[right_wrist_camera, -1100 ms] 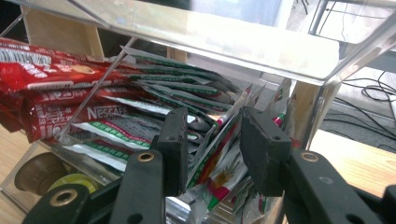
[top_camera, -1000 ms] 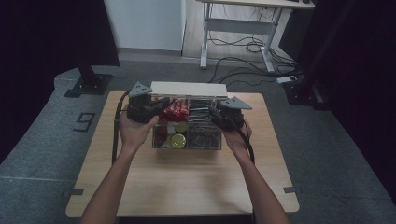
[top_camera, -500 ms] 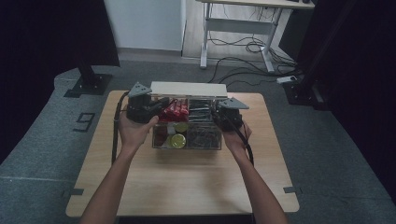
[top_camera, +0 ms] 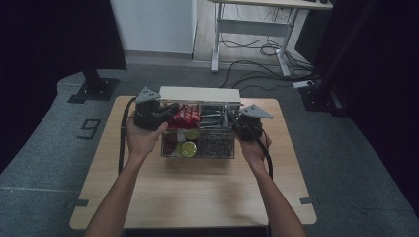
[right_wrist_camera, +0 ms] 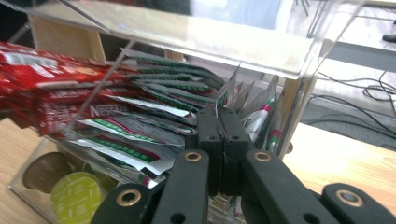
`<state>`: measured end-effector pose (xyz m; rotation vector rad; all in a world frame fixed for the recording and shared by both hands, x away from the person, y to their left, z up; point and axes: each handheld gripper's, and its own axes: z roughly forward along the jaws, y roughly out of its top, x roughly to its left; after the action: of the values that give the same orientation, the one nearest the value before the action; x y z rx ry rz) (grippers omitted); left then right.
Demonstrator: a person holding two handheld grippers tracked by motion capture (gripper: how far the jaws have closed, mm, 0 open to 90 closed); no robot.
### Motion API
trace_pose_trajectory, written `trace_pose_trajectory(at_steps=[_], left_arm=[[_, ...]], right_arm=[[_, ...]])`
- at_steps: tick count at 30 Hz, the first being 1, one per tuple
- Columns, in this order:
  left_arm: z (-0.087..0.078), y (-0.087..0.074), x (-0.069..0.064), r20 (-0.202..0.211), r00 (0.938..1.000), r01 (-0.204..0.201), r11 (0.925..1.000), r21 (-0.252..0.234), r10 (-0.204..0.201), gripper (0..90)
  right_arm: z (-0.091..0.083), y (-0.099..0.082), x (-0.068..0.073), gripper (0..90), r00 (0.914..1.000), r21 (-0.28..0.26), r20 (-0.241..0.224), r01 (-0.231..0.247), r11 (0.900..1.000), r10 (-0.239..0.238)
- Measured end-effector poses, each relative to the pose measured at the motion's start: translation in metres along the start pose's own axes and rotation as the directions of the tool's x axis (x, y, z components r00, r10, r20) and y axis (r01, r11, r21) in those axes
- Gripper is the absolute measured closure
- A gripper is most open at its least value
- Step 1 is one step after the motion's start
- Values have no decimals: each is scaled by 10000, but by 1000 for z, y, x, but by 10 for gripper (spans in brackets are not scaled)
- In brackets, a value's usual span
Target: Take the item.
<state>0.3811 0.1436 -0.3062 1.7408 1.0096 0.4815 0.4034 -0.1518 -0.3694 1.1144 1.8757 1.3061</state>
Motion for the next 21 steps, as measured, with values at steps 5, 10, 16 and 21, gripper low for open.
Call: trace_pose_trajectory(at_steps=[5, 10, 16, 21], left_arm=[[0, 0, 0, -8, 10000, -3, 10000, -10, 3, 900], [0, 0, 0, 9, 10000, -6, 10000, -5, 6, 900], [0, 0, 0, 0, 10000, -5, 10000, -3, 5, 900], [1, 0, -1, 12, 10000, -10, 10000, -1, 10, 900]], right_arm=[[-12, 0, -2, 887, 10000, -335, -92, -39, 9994, 36], [-21, 0, -1, 888, 9999, -605, -171, -15, 9982, 5], [-31, 2, -4, 890, 9994, -818, -325, -111, 9966, 84], [-41, 2, -6, 891, 9990, -1029, -436, -129, 9946, 85]])
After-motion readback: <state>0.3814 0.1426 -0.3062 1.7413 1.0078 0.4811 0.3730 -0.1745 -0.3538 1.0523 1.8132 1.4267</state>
